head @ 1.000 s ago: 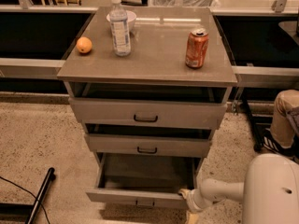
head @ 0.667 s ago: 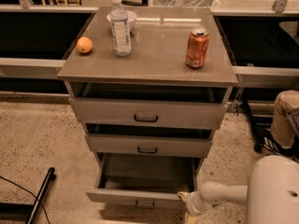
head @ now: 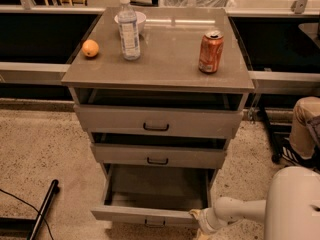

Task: Open bottom drawer

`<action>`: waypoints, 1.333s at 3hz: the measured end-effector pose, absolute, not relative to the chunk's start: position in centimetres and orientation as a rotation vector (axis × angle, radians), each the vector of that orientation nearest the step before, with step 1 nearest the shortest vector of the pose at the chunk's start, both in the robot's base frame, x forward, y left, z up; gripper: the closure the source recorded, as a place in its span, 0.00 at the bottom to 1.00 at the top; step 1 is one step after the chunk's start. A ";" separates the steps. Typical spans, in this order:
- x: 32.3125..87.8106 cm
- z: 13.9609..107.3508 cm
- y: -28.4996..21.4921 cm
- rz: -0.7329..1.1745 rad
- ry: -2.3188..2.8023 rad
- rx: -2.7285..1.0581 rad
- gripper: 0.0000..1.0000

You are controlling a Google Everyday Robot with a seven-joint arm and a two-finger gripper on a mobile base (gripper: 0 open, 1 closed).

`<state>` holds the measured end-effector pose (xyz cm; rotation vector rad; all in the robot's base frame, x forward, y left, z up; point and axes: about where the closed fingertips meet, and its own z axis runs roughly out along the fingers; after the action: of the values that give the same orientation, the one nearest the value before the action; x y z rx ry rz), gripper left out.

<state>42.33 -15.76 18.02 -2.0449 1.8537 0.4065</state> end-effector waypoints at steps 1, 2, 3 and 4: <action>42.3 18.3 -15.7 0.409 1.846 -2.051 0.48; 42.0 19.0 -15.4 0.403 1.823 -2.064 0.45; 41.9 19.3 -15.3 0.400 1.813 -2.069 0.45; 42.3 21.2 -15.0 0.351 1.786 -2.082 0.27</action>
Offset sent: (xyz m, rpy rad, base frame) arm -0.0047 0.0019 0.0128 0.0014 -0.0202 0.0255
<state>42.26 -15.00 21.20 -2.0819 1.7857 0.3514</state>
